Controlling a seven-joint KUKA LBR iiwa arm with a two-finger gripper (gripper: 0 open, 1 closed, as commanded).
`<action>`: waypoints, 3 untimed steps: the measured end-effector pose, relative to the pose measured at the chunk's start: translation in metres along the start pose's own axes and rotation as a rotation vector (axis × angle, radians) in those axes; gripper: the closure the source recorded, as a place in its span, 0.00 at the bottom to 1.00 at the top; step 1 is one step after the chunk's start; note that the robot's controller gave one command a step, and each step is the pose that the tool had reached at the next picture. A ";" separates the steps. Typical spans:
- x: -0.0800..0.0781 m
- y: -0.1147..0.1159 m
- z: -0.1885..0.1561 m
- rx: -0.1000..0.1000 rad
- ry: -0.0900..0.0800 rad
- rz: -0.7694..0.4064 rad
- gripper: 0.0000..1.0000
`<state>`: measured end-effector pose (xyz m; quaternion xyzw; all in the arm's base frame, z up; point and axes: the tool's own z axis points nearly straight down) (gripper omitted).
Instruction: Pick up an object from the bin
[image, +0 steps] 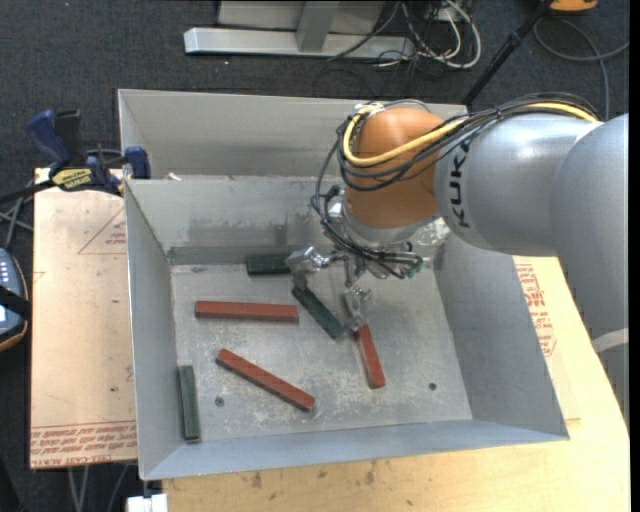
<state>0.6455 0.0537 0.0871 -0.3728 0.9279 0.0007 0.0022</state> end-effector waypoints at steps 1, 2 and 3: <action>-0.035 0.034 0.014 0.004 -0.001 -0.238 1.00; -0.034 0.033 0.014 0.003 -0.002 -0.237 1.00; 0.017 0.043 -0.168 0.006 -0.003 -0.461 1.00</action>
Offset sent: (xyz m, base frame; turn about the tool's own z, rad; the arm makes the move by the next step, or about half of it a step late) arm 0.0000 0.0000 0.0000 0.0000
